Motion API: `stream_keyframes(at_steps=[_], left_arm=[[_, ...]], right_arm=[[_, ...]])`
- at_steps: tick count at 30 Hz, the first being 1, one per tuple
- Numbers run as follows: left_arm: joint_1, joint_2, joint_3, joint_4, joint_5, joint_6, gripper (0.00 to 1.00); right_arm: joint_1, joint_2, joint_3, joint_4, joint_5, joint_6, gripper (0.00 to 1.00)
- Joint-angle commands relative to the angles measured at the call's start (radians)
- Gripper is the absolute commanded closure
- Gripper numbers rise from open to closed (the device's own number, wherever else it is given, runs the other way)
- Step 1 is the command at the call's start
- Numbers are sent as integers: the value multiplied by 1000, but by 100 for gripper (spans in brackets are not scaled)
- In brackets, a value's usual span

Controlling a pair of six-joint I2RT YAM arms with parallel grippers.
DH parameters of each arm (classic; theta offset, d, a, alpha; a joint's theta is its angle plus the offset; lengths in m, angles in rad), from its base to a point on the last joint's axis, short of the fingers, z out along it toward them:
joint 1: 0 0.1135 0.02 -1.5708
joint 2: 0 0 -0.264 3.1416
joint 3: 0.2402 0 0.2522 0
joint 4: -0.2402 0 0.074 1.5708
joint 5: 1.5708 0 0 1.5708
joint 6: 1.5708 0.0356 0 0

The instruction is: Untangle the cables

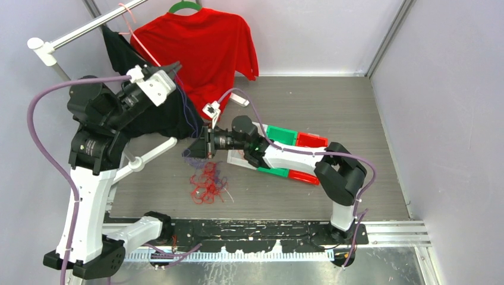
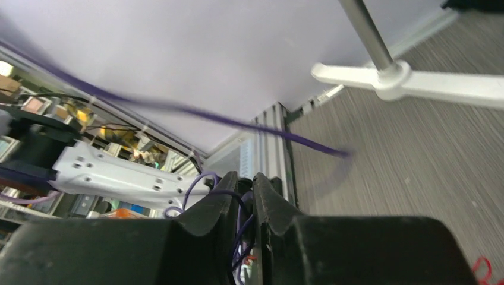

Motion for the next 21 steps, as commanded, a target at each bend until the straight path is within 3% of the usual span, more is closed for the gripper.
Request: stream_keyframes(at_steps=[1, 11, 21], left_arm=[[0, 12, 112, 204, -70, 42, 100], [0, 65, 265, 305, -78, 91, 100], [0, 101, 314, 506, -58, 139, 100]], right_arm=[[11, 7, -56, 20, 65, -40, 79], [20, 36, -160, -3, 181, -88, 80], [24, 92, -191, -64, 266, -118, 75]])
